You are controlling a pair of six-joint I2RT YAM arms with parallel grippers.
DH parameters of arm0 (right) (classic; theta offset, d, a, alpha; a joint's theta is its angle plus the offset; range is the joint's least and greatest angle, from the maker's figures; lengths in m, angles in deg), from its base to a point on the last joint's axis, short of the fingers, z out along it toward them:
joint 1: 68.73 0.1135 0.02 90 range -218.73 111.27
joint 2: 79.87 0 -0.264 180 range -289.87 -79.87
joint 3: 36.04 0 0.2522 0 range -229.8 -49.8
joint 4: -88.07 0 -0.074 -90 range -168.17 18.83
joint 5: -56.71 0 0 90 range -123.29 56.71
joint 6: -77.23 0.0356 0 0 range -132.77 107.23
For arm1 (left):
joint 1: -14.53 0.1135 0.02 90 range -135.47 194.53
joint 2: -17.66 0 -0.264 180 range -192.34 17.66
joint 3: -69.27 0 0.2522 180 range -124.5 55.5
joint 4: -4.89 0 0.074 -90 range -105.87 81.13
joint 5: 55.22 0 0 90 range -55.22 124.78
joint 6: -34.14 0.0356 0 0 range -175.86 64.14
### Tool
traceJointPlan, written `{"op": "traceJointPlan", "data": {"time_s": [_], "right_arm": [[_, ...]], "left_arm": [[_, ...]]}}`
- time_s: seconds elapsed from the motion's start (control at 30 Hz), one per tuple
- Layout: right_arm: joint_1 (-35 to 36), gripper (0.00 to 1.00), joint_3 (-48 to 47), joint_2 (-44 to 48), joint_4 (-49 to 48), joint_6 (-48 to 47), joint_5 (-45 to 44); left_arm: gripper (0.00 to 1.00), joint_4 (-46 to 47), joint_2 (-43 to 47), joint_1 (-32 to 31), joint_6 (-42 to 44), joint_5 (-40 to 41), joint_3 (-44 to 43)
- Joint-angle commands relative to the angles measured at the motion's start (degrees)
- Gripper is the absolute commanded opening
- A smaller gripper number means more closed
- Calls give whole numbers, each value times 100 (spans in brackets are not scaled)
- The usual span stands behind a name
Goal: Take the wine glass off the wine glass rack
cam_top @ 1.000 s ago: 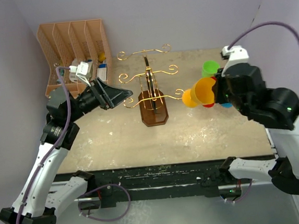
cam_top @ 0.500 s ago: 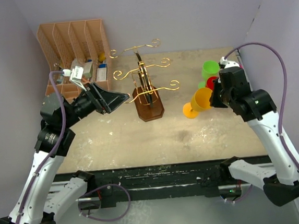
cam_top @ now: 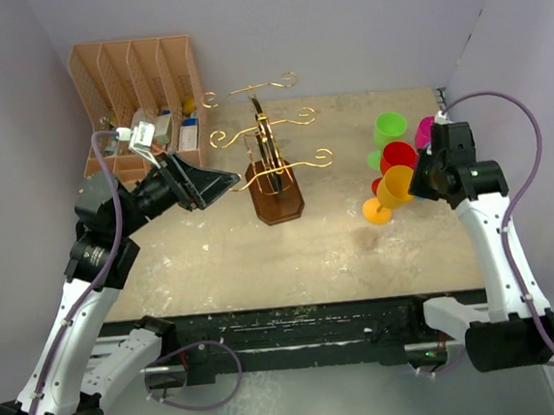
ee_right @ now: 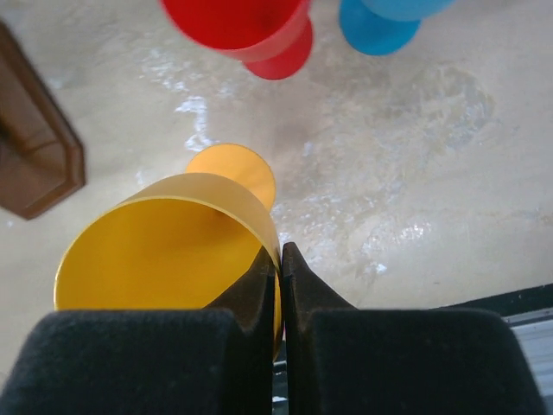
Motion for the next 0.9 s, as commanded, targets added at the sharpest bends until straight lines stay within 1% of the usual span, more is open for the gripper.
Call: {"op": "traceJointPlan", "data": {"time_s": [0.0,0.2,0.33,0.47,0.67,0.87], "right_arm": [[-470,0,146,-101,-610,-98,240],[-527,0,432,-525,-1008,-106,-404],[-561,0,256,-674,-1002,-25,-785],[-589,0,148,-858,-975,-16,-668],[-616,0,480,-1030,-1306,377,-231],[-617,0,685,-1294,-1489,625,-592]], "left_arm": [[80,129,94,-1,83,15,-63],[80,139,91,-5,83,26,17],[80,162,72,-2,61,-3,66],[80,184,93,-3,54,-9,143],[80,257,87,-5,47,-72,234],[80,316,64,-1,13,-137,315]]}}
